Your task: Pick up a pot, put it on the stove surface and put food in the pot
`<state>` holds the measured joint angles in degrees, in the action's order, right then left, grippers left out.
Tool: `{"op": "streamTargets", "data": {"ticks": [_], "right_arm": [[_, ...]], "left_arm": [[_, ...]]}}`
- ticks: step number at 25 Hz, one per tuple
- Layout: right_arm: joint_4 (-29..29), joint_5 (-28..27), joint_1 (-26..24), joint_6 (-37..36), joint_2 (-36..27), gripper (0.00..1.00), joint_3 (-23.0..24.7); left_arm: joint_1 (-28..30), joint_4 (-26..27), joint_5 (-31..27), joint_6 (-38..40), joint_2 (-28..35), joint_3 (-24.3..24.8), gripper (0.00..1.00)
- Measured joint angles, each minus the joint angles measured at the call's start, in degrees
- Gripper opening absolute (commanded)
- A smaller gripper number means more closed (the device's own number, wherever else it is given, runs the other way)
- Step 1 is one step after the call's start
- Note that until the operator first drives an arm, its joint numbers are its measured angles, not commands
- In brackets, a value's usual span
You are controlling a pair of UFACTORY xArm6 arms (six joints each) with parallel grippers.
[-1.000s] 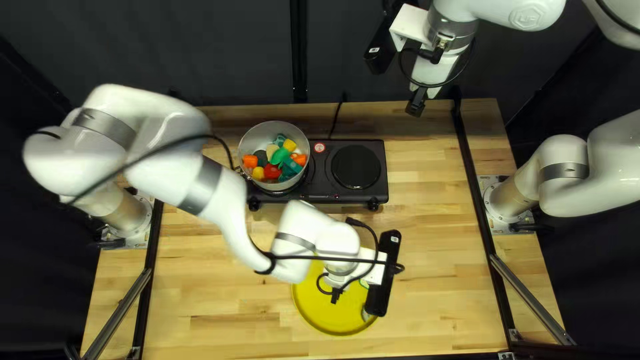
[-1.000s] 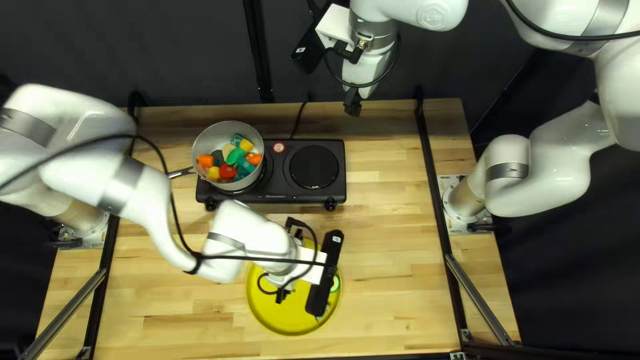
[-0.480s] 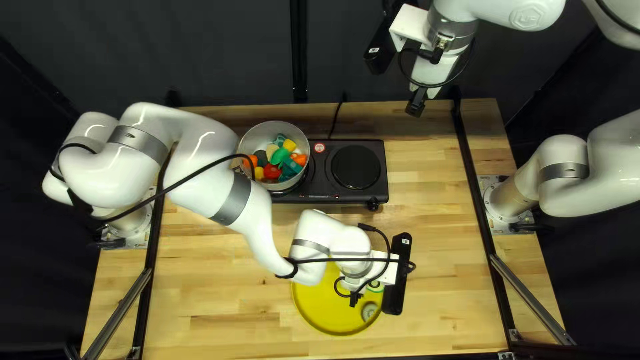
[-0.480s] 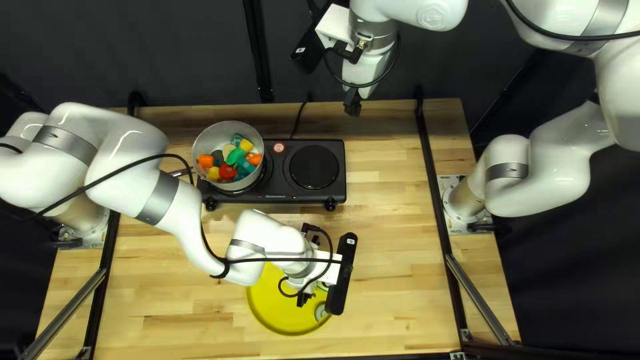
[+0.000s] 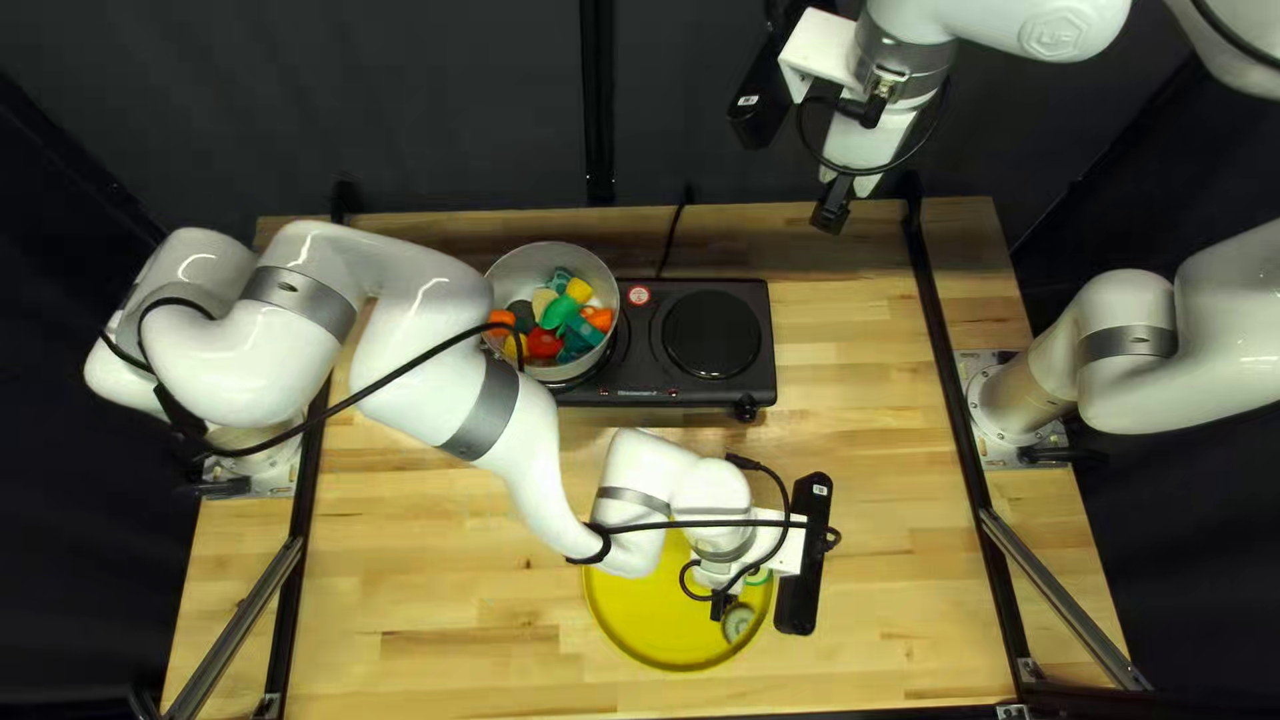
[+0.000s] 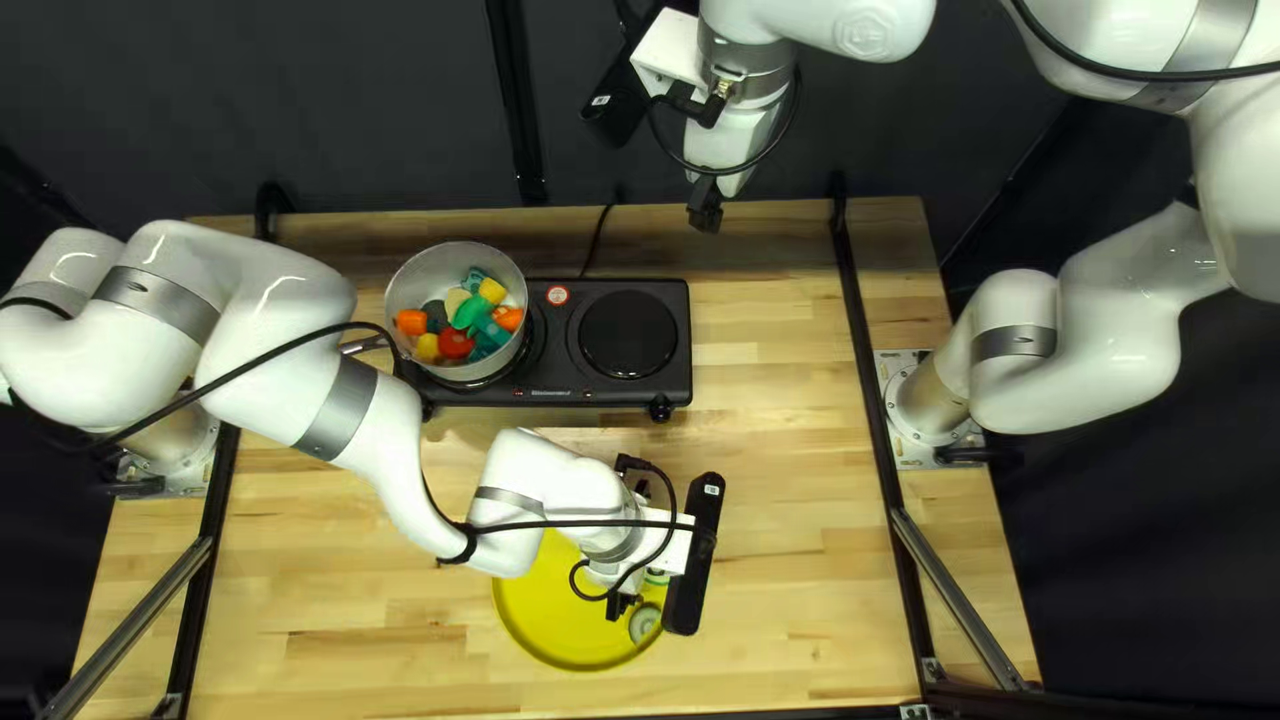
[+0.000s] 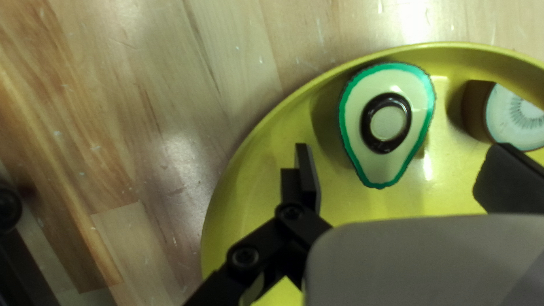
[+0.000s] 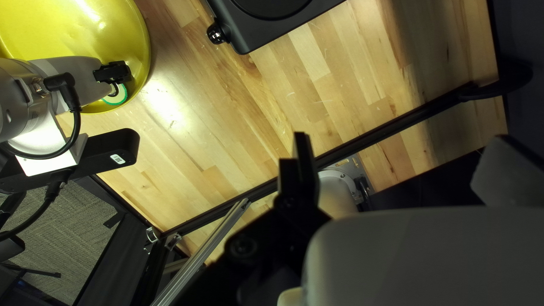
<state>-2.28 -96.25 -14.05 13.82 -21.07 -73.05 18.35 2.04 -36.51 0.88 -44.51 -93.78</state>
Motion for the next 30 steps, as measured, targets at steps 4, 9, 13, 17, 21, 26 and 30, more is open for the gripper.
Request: {"op": "streamTargets", "data": {"ticks": [4, 9, 13, 17, 21, 26, 30], "right_arm": [[0.0, 0.0, 0.0, 0.0, 0.0, 1.0, 0.0], [0.0, 0.0, 0.0, 0.0, 0.0, 1.0, 0.0], [0.0, 0.0, 0.0, 0.0, 0.0, 1.0, 0.0], [0.0, 0.0, 0.0, 0.0, 0.0, 1.0, 0.0], [0.0, 0.0, 0.0, 0.0, 0.0, 1.0, 0.0], [0.0, 0.0, 0.0, 0.0, 0.0, 1.0, 0.0], [0.0, 0.0, 0.0, 0.0, 0.0, 1.0, 0.0]], "left_arm": [[-0.11, 0.77, 0.14, -0.75, -0.81, -0.69, 1.0], [-0.13, 1.6, 0.47, -1.49, -1.34, -1.01, 1.0], [-0.16, 2.39, 0.8, -2.17, -2.18, -1.73, 1.0], [-0.19, 3.2, 0.81, -2.9, -2.6, -2.21, 0.74], [-0.21, 3.2, 0.36, -3.18, -2.83, -2.8, 0.0], [-0.2, 3.15, 0.27, -3.21, -2.86, -2.89, 0.0], [-0.2, 3.15, 0.27, -3.22, -2.86, -2.89, 0.0]]}}
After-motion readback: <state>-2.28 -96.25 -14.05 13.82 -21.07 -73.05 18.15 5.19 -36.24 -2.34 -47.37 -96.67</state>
